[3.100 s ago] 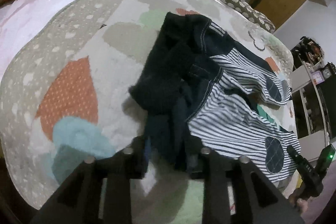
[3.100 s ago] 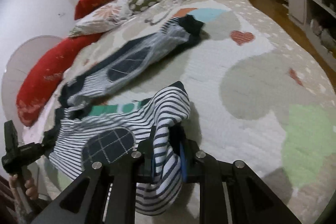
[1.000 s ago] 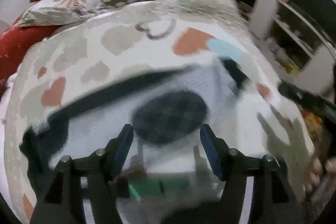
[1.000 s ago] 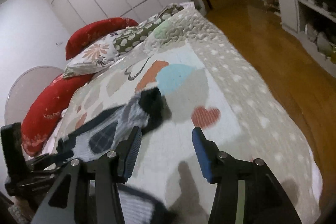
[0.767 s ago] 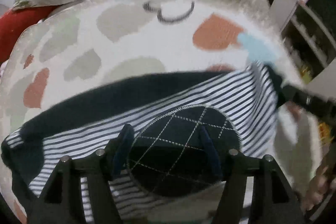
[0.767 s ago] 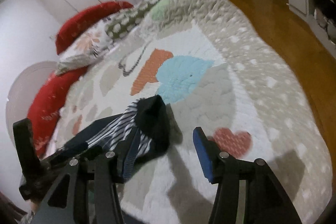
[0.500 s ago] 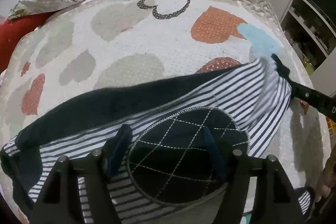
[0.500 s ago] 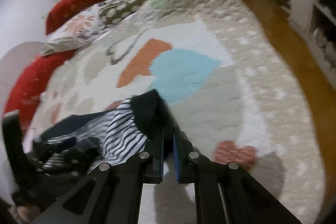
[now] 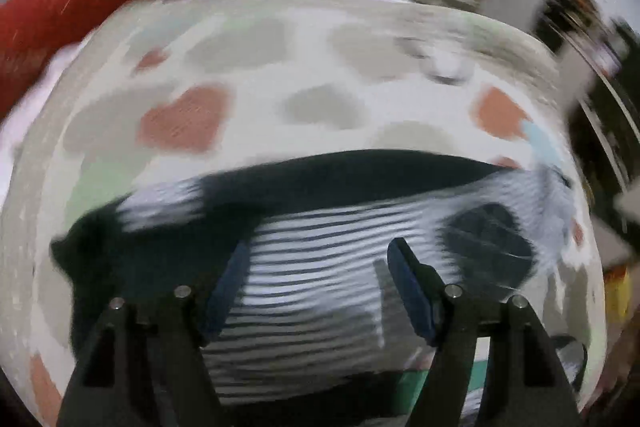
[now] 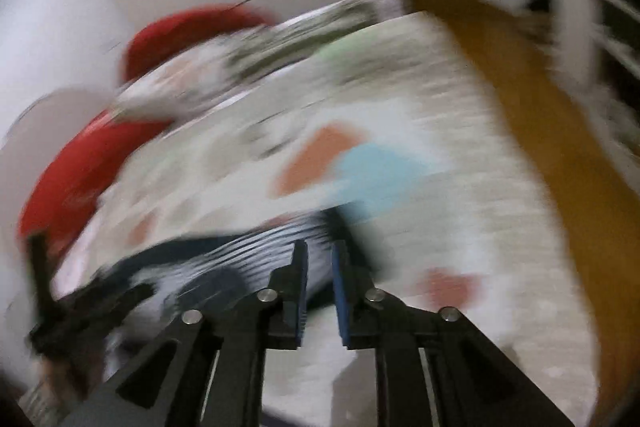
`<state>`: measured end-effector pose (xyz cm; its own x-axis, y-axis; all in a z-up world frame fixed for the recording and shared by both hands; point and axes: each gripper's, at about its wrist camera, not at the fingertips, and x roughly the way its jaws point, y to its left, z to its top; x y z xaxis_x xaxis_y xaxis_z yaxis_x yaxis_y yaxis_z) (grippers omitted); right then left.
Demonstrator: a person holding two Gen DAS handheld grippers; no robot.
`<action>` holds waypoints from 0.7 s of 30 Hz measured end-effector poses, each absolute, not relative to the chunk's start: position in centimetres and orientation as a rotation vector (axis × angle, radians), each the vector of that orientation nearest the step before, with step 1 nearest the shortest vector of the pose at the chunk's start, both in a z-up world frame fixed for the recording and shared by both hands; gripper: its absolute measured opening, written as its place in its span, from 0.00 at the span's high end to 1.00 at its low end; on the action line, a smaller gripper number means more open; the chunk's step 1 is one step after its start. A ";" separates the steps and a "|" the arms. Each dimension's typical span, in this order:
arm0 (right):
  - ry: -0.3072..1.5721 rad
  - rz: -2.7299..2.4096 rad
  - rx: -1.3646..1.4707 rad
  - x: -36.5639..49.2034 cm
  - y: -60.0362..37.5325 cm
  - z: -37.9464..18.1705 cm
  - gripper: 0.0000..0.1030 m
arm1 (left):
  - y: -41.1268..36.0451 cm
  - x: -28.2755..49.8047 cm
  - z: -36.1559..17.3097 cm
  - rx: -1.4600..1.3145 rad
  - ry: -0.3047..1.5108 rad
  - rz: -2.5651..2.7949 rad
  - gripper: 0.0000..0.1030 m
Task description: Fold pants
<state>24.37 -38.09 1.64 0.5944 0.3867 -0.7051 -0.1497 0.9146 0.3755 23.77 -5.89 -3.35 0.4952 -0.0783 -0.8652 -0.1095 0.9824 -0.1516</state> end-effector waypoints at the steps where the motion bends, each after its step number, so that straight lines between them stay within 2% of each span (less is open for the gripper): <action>1: 0.917 0.380 0.281 24.7 -36.3 1.1 0.75 | -4.2 23.6 -4.0 -0.236 1.061 0.056 0.31; 4: 0.988 0.434 0.220 25.9 -32.7 -1.0 0.73 | -0.4 23.6 -5.4 -0.294 1.072 0.102 0.34; 8: 1.048 0.299 0.181 28.1 -33.8 -3.8 0.73 | 0.7 23.4 -4.9 -0.346 1.068 0.057 0.34; 11: 1.054 0.287 0.414 28.3 -39.0 -5.1 0.78 | 1.8 23.2 -4.9 -0.423 1.067 0.011 0.34; 14: 1.033 0.310 0.585 27.4 -42.4 -5.0 0.78 | 3.1 22.7 -4.3 -0.484 1.063 -0.059 0.34; 16: 1.018 0.270 0.579 26.7 -43.2 -4.2 0.76 | 3.4 22.1 -3.0 -0.444 1.041 -0.052 0.34; 18: 1.001 0.232 0.522 26.1 -43.5 -3.1 0.65 | 3.2 21.5 -1.2 -0.357 0.997 -0.057 0.34; 21: 0.970 0.227 0.394 25.4 -42.3 -1.1 0.65 | 2.1 21.1 0.9 -0.193 0.945 -0.045 0.30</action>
<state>25.40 -42.34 -1.07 0.5494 0.3594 -0.7543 -0.0125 0.9062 0.4226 21.12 2.07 0.95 0.5862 -0.1226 -0.8008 -0.0464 0.9818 -0.1843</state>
